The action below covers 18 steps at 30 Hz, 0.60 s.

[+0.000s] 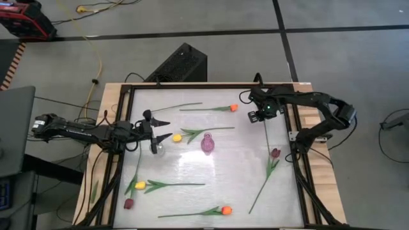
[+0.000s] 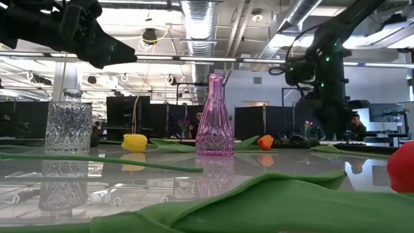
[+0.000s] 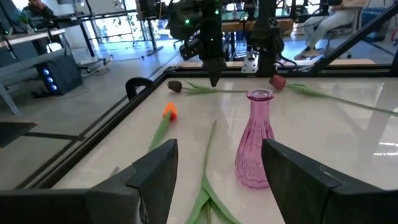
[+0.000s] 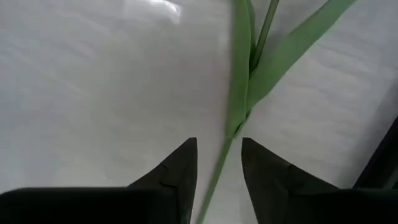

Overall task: Sort flowers into vase by color
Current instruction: Put the right black flower into the violet vase

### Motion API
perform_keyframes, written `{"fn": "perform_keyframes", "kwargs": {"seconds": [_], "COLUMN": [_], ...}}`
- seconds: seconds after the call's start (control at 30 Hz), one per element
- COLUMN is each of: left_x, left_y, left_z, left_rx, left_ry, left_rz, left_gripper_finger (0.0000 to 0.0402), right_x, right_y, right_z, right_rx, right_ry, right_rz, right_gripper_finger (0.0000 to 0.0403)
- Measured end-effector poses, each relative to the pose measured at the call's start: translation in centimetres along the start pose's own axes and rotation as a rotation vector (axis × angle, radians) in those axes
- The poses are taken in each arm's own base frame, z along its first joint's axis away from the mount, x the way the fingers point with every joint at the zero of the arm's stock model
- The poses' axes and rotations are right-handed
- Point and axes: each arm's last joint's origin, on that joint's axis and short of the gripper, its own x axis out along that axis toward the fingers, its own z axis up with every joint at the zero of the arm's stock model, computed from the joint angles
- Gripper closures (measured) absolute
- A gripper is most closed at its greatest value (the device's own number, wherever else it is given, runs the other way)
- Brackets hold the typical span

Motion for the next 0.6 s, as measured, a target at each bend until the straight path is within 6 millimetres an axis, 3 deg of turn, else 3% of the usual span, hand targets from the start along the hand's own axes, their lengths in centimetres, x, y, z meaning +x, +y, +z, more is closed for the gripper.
{"fn": "perform_keyframes", "kwargs": {"seconds": [0.4,0.6], "left_x": [0.0,0.0], "left_y": [0.0,0.0], "left_z": [-0.5,-0.7], "left_rx": [-0.023,-0.024], "left_ry": [0.046,0.067], "left_rz": [0.000,0.004], "left_gripper_finger": [0.0180,0.0180], "right_x": [3.3,4.0], "right_y": [-0.8,-0.9], "right_z": [2.0,2.5], "right_rx": [-0.018,-0.028], "right_ry": [0.078,0.106], "right_rz": [-0.073,-0.013], "right_gripper_finger": [0.0261,0.0313]}}
